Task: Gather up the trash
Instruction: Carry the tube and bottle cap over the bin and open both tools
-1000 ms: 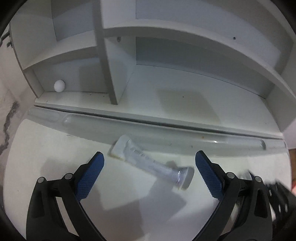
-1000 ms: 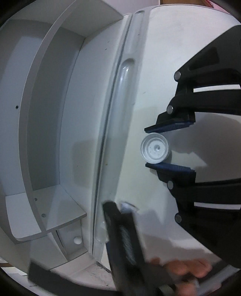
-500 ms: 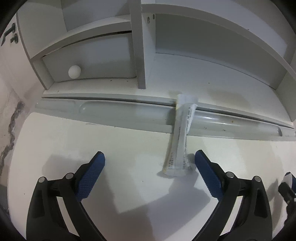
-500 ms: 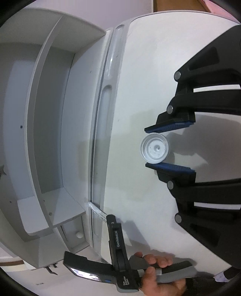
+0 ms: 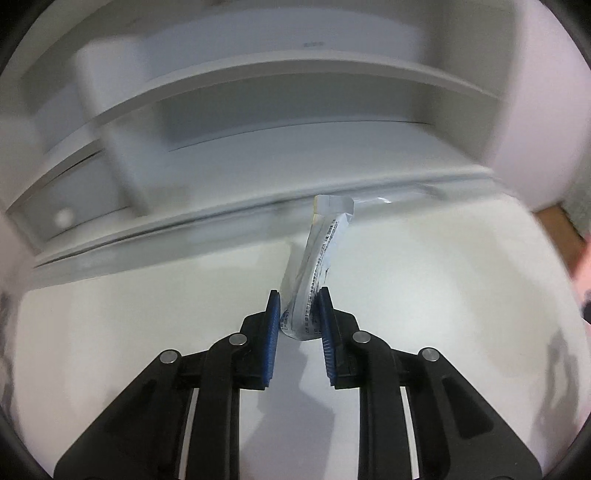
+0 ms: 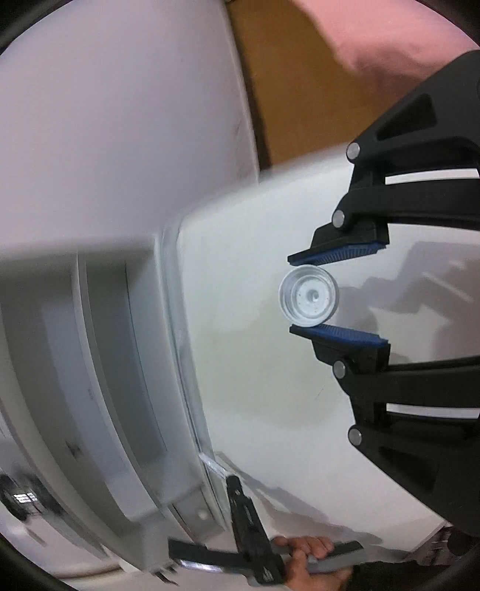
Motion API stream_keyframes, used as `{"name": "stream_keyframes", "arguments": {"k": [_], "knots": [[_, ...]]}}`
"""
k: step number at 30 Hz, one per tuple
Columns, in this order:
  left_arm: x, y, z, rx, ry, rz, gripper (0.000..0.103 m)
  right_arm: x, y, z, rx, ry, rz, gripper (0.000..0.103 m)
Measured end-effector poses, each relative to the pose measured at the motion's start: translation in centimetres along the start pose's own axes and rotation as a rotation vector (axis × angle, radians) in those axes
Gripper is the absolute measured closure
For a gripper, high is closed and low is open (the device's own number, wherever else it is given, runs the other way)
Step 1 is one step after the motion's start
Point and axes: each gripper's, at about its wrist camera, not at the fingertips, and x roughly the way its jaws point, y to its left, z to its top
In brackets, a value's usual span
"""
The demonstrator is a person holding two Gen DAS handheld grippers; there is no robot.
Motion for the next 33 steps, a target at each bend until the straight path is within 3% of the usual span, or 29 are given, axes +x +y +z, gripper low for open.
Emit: {"name": "stream_keyframes", "arguments": {"k": [9, 17, 22, 27, 33], "knots": [[-5.2, -22.3, -4.9, 0.302, -0.046, -0.350, 0.083, -8.6, -14.2, -10.8, 0.290, -0.019, -0.242, 0.071], [-9.9, -38.0, -11.8, 0.568, -0.086, -0.563, 0.083, -12.6, -23.6, -20.5, 0.496, 0.016, -0.394, 0.071], [-8.9, -44.3, -16.9, 0.657, -0.023, -0.631, 0.083, -12.6, -26.9, -24.7, 0.583, 0.049, -0.428, 0.071], [-3.9, -47.4, -21.5, 0.717, 0.057, -0.612, 0.083, -10.1, -29.6, -28.7, 0.665, 0.134, -0.422, 0.071], [4.9, -49.5, -25.5, 0.707, 0.274, -0.545, 0.083, -5.4, -31.2, -32.1, 0.715, 0.276, -0.373, 0.071]]}}
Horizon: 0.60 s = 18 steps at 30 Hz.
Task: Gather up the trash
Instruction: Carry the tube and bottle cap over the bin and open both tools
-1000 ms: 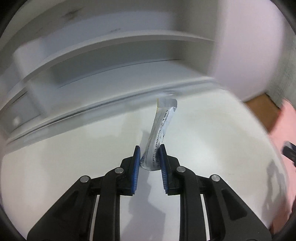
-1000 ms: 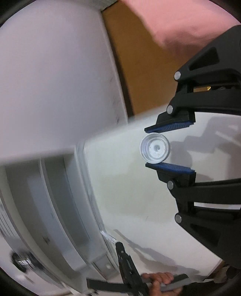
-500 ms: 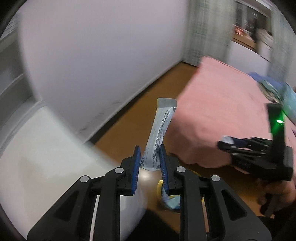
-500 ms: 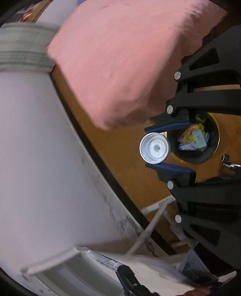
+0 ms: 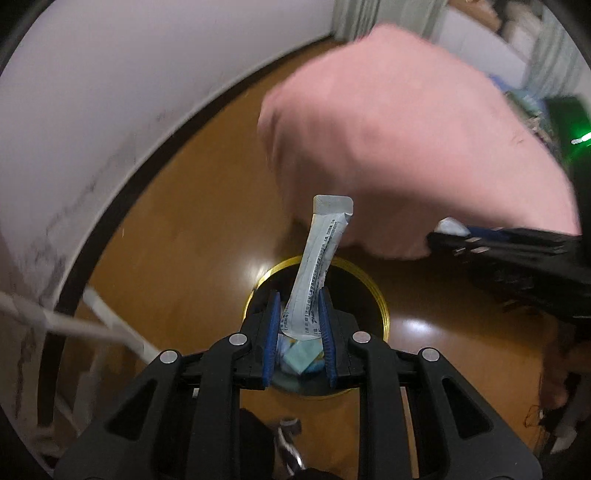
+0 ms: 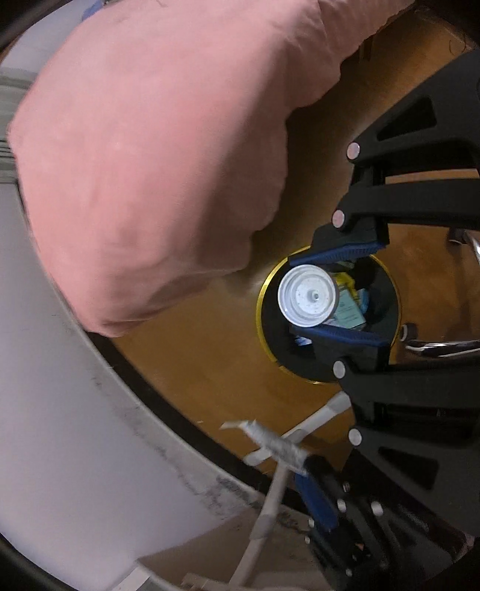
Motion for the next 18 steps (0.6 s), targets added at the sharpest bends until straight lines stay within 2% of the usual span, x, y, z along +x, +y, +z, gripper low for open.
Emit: {"name": "stream_keyframes", "arguments": {"k": [3, 5, 11, 18], "knots": [[2.8, 0.1, 0.2, -0.061, 0.082, -0.030, 0.083, 3.2, 0.1, -0.5, -0.001, 0.086, 0.010, 0.071], [3.2, 0.4, 0.6, -0.072, 0.089, -0.036, 0.083, 4.4, -0.2, -1.4, -0.016, 0.119, 0.010, 0.071], [3.5, 0.8, -1.0, -0.066, 0.112, -0.030, 0.083, 6.2, 0.4, -1.8, -0.015, 0.153, 0.012, 0.071], [3.8, 0.6, -0.1, -0.076, 0.119, -0.044, 0.083, 7.9, 1.2, -3.8, -0.006, 0.185, 0.022, 0.071]]}}
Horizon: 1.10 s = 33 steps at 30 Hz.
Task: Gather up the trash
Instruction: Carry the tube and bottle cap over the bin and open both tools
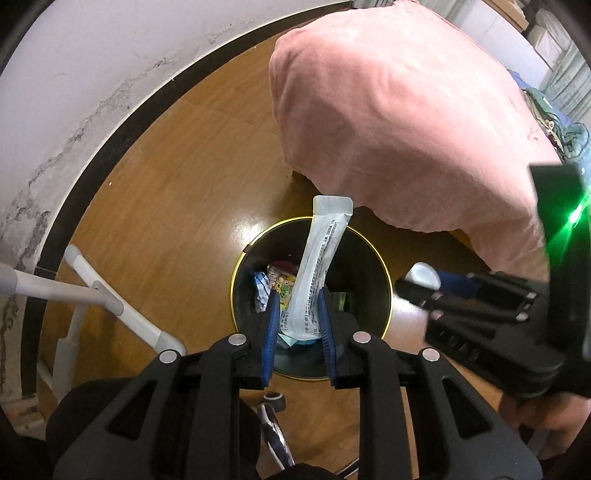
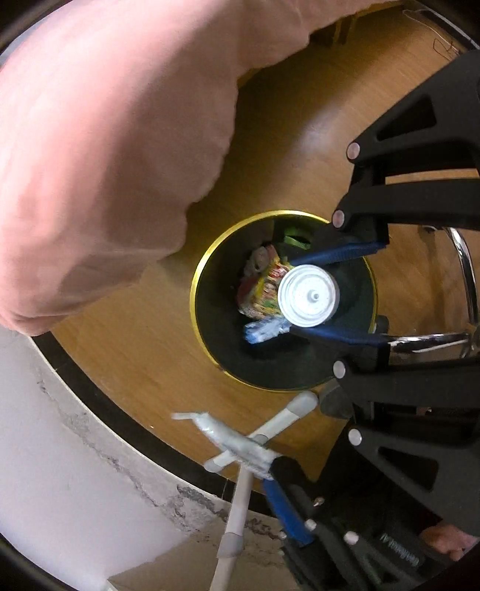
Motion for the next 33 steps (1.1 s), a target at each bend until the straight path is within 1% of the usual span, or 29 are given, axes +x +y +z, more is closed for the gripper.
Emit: {"name": "stream_keyframes", "arguments": {"k": [2, 3, 5, 16, 18, 20, 22, 24, 28, 30, 31, 32, 33], "knots": [[-0.1, 0.0, 0.0, -0.002, 0.001, -0.007, 0.082, -0.1, 0.4, -0.1, -0.040, -0.009, -0.048, 0.071], [-0.1, 0.0, 0.0, -0.006, 0.000, -0.008, 0.082, -0.3, 0.3, 0.0, -0.043, -0.015, -0.054, 0.071], [-0.2, 0.2, -0.1, -0.014, -0.001, -0.014, 0.082, -0.6, 0.0, 0.2, -0.025, -0.020, -0.038, 0.071], [-0.3, 0.2, -0.3, -0.012, 0.002, -0.024, 0.082, -1.0, -0.4, 0.3, -0.015, -0.032, -0.026, 0.071], [-0.3, 0.2, -0.3, -0.012, 0.003, -0.024, 0.082, -1.1, -0.4, 0.3, -0.009, -0.032, -0.025, 0.067], [-0.2, 0.1, -0.3, -0.011, 0.004, -0.025, 0.082, -1.2, -0.4, 0.3, -0.012, -0.034, -0.028, 0.059], [-0.2, 0.1, -0.2, -0.012, 0.004, -0.024, 0.082, -1.3, -0.4, 0.3, -0.010, -0.039, -0.027, 0.056], [-0.2, 0.2, -0.3, -0.012, 0.005, -0.025, 0.082, -1.4, -0.4, 0.3, -0.009, -0.041, -0.025, 0.055], [-0.1, 0.1, -0.3, -0.010, 0.010, -0.028, 0.082, -1.8, -0.5, 0.3, 0.000, -0.057, -0.027, 0.044], [0.0, 0.1, -0.2, -0.010, 0.014, -0.028, 0.081, -2.0, -0.8, 0.5, 0.007, -0.067, -0.026, 0.043], [0.0, 0.1, -0.2, -0.010, 0.017, -0.029, 0.076, -2.2, -0.9, 0.5, 0.015, -0.071, -0.027, 0.041], [0.0, 0.1, -0.2, -0.013, 0.018, -0.036, 0.058, -2.4, -1.0, 0.5, 0.026, -0.075, -0.025, 0.040], [-0.1, 0.1, -0.2, -0.015, 0.013, -0.040, 0.047, -2.5, -1.2, 0.6, 0.036, -0.079, -0.018, 0.040]]}}
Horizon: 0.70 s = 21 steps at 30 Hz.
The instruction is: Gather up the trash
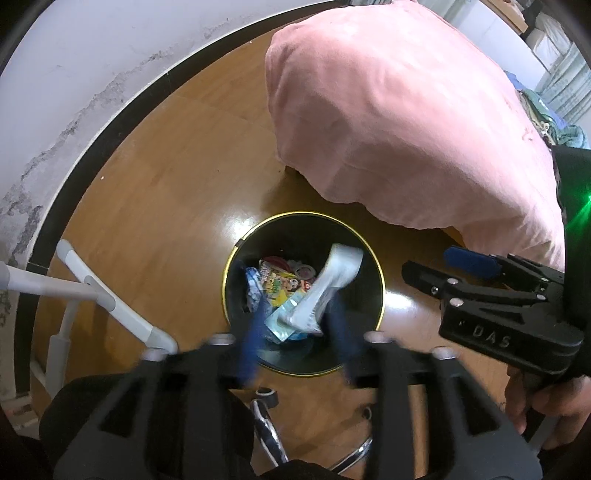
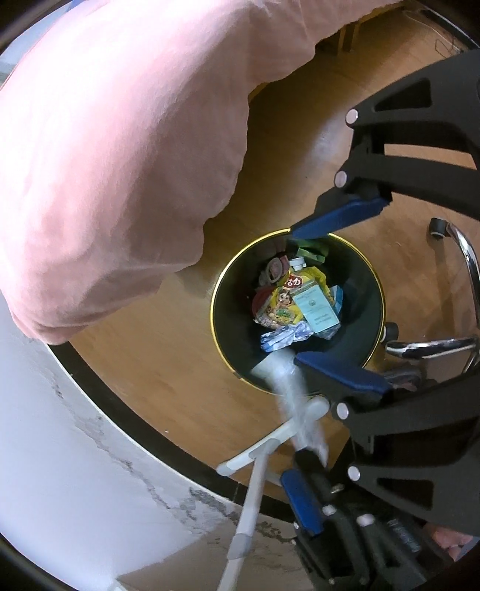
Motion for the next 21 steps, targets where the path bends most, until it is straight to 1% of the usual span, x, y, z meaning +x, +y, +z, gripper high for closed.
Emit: {"name": "stream_keyframes", "arguments": {"k": [1, 3, 4, 7, 8, 9, 10, 11, 12, 13, 14, 16, 18, 19, 20, 21], "knots": [[-0.1, 0.0, 0.0, -0.001, -0.011, 0.000, 0.033, -0.2, -0.2, 0.1, 0.012, -0.004, 0.008, 0.040], [-0.5, -0.1, 0.0, 0.004, -0.031, -0.010, 0.030, -0.6, -0.4, 0.2, 0.023, -0.015, 0.014, 0.039], [-0.5, -0.3, 0.1, 0.008, -0.033, -0.011, 0.026, -0.8, -0.5, 0.3, 0.025, -0.023, 0.013, 0.037], [-1.3, -0.6, 0.2, 0.017, -0.050, -0.036, 0.023, -1.8, -1.0, 0.4, 0.038, -0.054, 0.006, 0.030], [-2.0, -1.1, 0.3, 0.036, -0.061, -0.039, 0.019, -2.3, -1.2, 0.5, 0.044, -0.066, -0.001, 0.027], [-2.6, -1.5, 0.3, 0.053, -0.072, -0.035, 0.017, -3.0, -1.5, 0.7, 0.049, -0.081, -0.008, 0.025], [-3.7, -2.1, 0.3, 0.084, -0.096, -0.026, 0.014, -3.6, -1.7, 0.8, 0.049, -0.096, -0.019, 0.023], [-4.5, -2.6, 0.2, 0.105, -0.113, -0.020, 0.011, -4.7, -1.8, 1.1, 0.037, -0.126, -0.050, 0.020], [-5.8, -3.3, 0.2, 0.139, -0.139, -0.012, 0.011, -5.7, -1.8, 1.4, 0.021, -0.156, -0.080, 0.018], [-7.0, -4.0, 0.1, 0.169, -0.162, -0.008, 0.009, -7.1, -1.6, 1.6, 0.002, -0.200, -0.122, 0.014], [-8.9, -4.9, -0.1, 0.215, -0.198, -0.001, 0.007, -8.8, -1.4, 1.7, -0.014, -0.252, -0.155, 0.010], [-12.2, -5.4, -0.6, 0.256, -0.259, 0.010, 0.007, -11.7, -0.8, 2.0, -0.032, -0.336, -0.181, 0.007], [-15.4, -5.0, -1.1, 0.262, -0.300, 0.021, 0.007, -15.0, 0.4, 2.5, -0.053, -0.409, -0.172, 0.007], [-16.9, -4.5, -1.5, 0.260, -0.308, 0.042, 0.007, -16.1, 1.0, 2.8, -0.059, -0.427, -0.156, 0.007], [-19.4, -3.4, -2.1, 0.245, -0.328, 0.077, 0.007, -17.4, 2.2, 3.0, -0.066, -0.448, -0.124, 0.007], [-20.9, -2.6, -2.5, 0.231, -0.349, 0.083, 0.007, -18.8, 3.8, 3.2, -0.084, -0.469, -0.076, 0.007]]}}
